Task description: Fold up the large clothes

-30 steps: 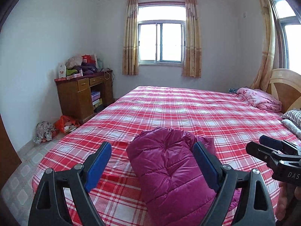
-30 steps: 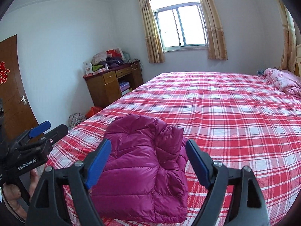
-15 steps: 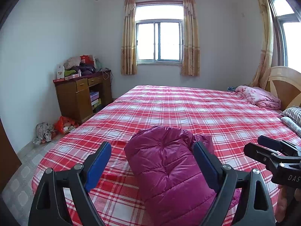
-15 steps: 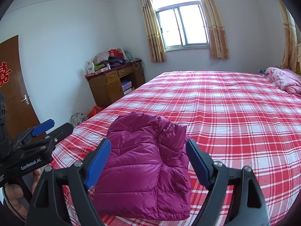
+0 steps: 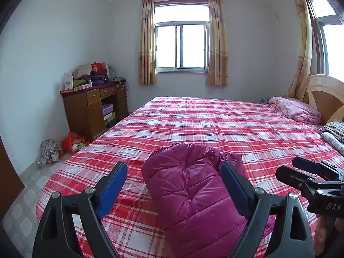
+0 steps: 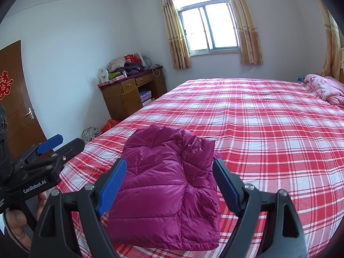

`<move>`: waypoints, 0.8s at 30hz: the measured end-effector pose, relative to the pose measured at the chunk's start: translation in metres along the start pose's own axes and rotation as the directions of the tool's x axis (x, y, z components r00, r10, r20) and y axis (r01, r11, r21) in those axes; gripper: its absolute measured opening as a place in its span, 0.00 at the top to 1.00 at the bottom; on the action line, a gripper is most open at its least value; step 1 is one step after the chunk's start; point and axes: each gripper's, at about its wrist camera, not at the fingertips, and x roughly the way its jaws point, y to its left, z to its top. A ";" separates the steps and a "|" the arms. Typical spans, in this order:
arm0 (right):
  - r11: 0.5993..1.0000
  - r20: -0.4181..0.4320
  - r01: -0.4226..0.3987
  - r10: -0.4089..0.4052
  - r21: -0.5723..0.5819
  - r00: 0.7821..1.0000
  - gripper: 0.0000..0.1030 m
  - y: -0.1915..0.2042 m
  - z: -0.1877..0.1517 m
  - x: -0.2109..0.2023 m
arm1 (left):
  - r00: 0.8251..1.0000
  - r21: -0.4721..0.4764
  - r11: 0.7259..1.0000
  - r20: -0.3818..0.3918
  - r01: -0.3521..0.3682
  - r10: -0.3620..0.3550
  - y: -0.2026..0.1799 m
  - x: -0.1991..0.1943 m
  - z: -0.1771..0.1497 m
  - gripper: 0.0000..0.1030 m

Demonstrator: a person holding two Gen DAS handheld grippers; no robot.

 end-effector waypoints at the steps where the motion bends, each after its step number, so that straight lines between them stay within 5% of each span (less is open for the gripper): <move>1: 1.000 -0.001 -0.001 0.001 0.001 1.000 0.18 0.000 0.000 0.000 | 1.000 0.001 1.000 -0.001 0.000 0.000 0.000 0.000 0.000 0.13; 24: 1.000 -0.005 -0.002 0.002 0.007 1.000 0.18 0.002 -0.002 0.002 | 1.000 -0.002 1.000 -0.020 0.001 -0.001 -0.002 0.004 -0.002 0.13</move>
